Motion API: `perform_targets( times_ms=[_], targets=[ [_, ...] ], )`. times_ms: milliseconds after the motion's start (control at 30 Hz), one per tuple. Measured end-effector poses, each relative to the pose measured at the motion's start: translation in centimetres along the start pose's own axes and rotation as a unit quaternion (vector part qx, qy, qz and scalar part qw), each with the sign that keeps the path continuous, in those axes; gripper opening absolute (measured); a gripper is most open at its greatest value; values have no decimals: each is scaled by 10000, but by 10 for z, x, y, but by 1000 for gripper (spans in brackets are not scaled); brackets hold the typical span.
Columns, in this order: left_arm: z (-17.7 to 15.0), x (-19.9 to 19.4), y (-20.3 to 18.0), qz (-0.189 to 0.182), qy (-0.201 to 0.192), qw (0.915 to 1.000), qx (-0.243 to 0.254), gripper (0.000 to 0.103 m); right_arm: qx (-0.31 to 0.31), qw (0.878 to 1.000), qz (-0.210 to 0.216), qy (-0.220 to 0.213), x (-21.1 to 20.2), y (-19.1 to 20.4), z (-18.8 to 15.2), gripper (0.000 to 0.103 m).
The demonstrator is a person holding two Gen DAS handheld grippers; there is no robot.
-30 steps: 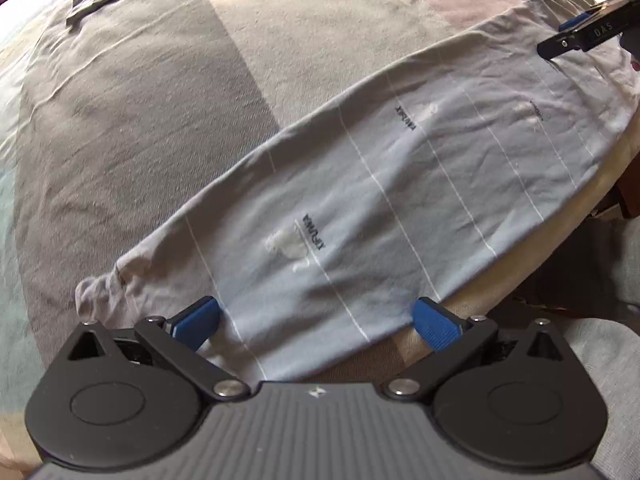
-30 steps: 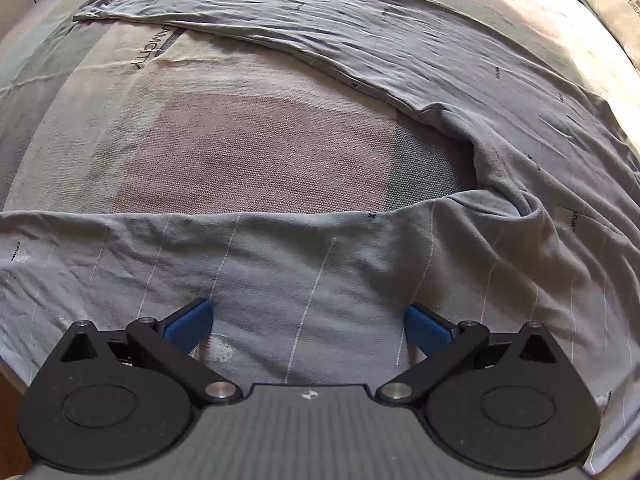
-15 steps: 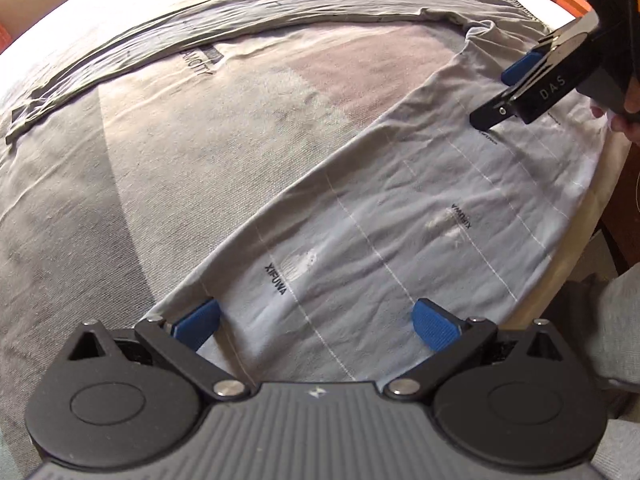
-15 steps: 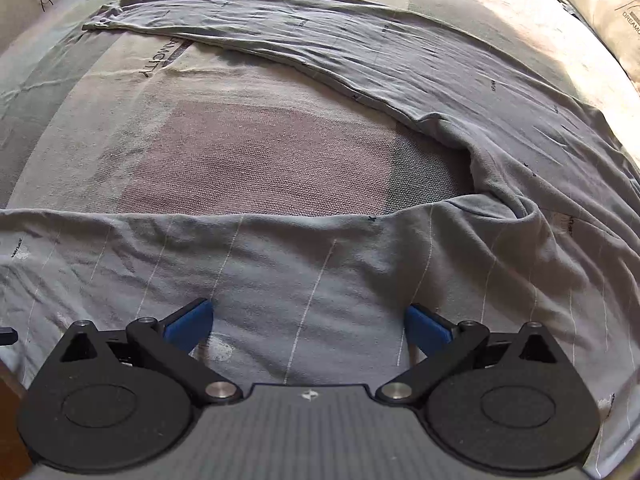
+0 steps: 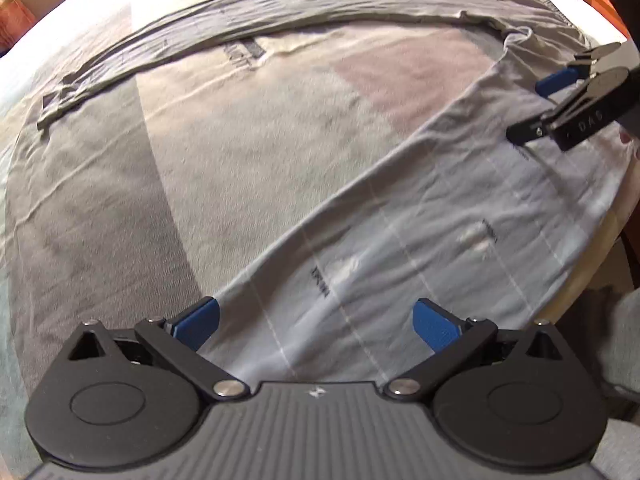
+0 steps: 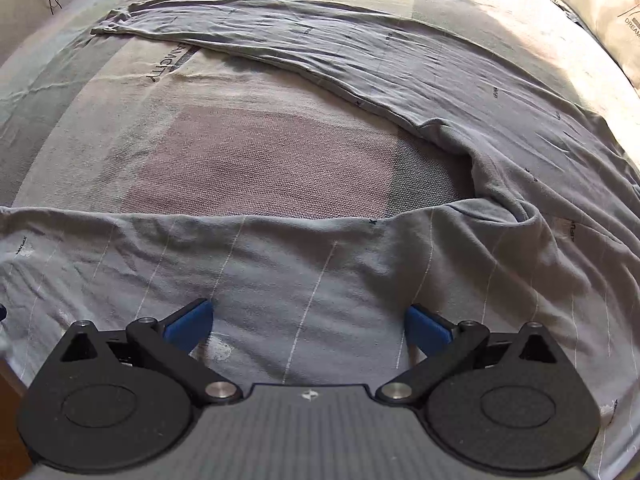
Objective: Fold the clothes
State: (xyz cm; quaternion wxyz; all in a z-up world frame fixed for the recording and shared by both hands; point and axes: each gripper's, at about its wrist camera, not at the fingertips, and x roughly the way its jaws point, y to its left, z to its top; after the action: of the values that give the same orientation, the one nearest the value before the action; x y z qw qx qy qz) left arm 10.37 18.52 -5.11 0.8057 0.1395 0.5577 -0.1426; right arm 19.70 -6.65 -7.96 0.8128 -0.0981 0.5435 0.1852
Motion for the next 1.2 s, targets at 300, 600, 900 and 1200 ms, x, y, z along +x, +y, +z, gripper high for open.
perform_targets(
  times_ms=[300,600,900,1200],
  targets=[
    [61,15,-44,-289,-262,9991,171,102,-66,9985,293,455,-4,-10,10,103],
    [81,19,-73,-307,8,9981,533,102,508,9986,173,-24,-33,-66,-9,103],
    [115,34,-117,-602,26,9924,1069,102,916,9947,-203,-432,-42,-128,-84,103],
    [138,36,-148,-827,103,9841,1567,102,1060,9925,-522,-326,-62,-148,-123,103]
  ],
)
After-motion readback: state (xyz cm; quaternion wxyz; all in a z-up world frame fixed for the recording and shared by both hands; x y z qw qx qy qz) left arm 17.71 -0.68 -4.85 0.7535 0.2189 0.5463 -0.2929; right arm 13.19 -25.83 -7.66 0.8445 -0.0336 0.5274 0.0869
